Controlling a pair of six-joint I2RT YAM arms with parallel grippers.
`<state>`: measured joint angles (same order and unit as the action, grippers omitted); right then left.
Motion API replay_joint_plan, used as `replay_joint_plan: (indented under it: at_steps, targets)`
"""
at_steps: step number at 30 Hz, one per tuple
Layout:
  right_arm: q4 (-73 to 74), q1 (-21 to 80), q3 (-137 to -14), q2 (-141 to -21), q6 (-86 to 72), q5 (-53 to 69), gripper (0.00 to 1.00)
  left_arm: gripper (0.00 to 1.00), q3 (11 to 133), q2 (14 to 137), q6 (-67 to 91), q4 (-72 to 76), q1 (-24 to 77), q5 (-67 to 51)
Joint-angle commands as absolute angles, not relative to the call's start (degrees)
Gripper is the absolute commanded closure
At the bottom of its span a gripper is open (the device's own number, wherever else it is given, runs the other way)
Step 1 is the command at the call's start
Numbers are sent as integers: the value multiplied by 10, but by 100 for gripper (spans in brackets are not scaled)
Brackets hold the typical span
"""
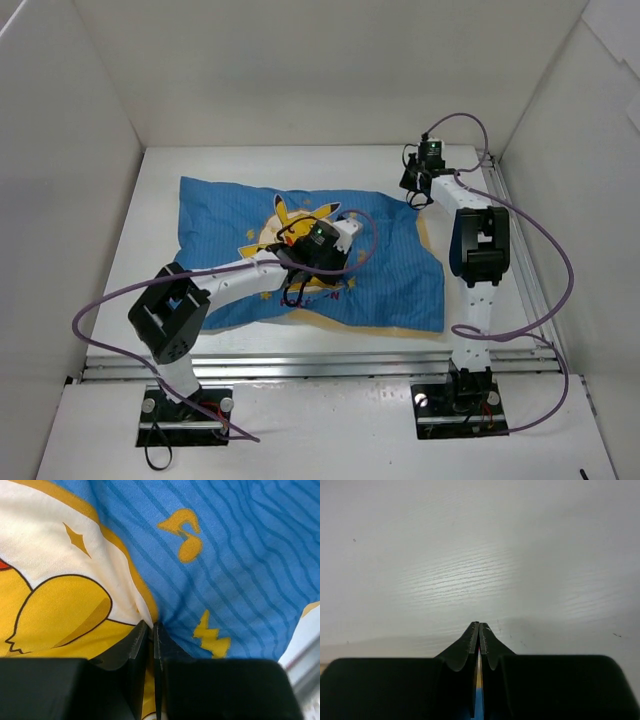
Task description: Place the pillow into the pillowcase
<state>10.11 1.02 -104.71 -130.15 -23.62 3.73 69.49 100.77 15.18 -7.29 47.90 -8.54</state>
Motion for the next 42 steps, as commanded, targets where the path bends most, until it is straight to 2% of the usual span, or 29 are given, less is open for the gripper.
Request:
replay_joint_plan:
  at_steps: [1, 8, 15, 21, 22, 25, 28, 31, 32, 35, 36, 38, 39, 40, 41, 42]
  targets:
    - [80, 21, -1071, -1296, -242, 48, 100, 95, 656, 955, 165, -146, 522, -109]
    - [80, 21, -1043, -1261, -236, 76, 100, 92, 604, 910, 186, -143, 541, -118]
    - [81, 22, -933, -1125, -214, 99, 100, 85, 683, 968, 211, -128, 495, -70]
    - [82, 22, -874, -1006, -211, 113, 81, 87, 781, 1076, 276, -59, 380, -161]
    - [81, 21, -868, -984, -209, 119, 73, 87, 792, 1099, 277, -50, 371, -168]
    - [82, 22, -857, -955, -204, 135, 62, 88, 848, 1135, 254, -50, 359, -168]
    - [82, -4, -854, -945, -205, 159, 49, 88, 875, 1131, 233, -55, 352, -200]
    - [81, -6, -853, -942, -202, 185, 35, 83, 839, 1080, 217, -58, 352, -187]
    - [81, -6, -853, -940, -205, 186, 32, 80, 832, 1063, 213, -70, 352, -172]
    - [81, -4, -850, -919, -208, 190, 20, 61, 817, 989, 186, -106, 352, -132]
    - [82, -4, -850, -913, -207, 190, 16, 51, 815, 949, 178, -114, 352, -121]
    - [83, -2, -839, -878, -200, 187, 12, 42, 813, 904, 162, -144, 347, -71]
    - [84, -2, -832, -847, -197, 176, 2, 39, 811, 857, 160, -152, 347, -50]
    - [87, 0, -811, -828, -194, 165, 2, 17, 798, 836, 163, -163, 335, -3]
    - [87, -1, -797, -808, -194, 150, 2, 1, 788, 815, 169, -166, 324, 45]
    - [89, 2, -782, -764, -194, 135, 2, 0, 774, 776, 177, -170, 311, 75]
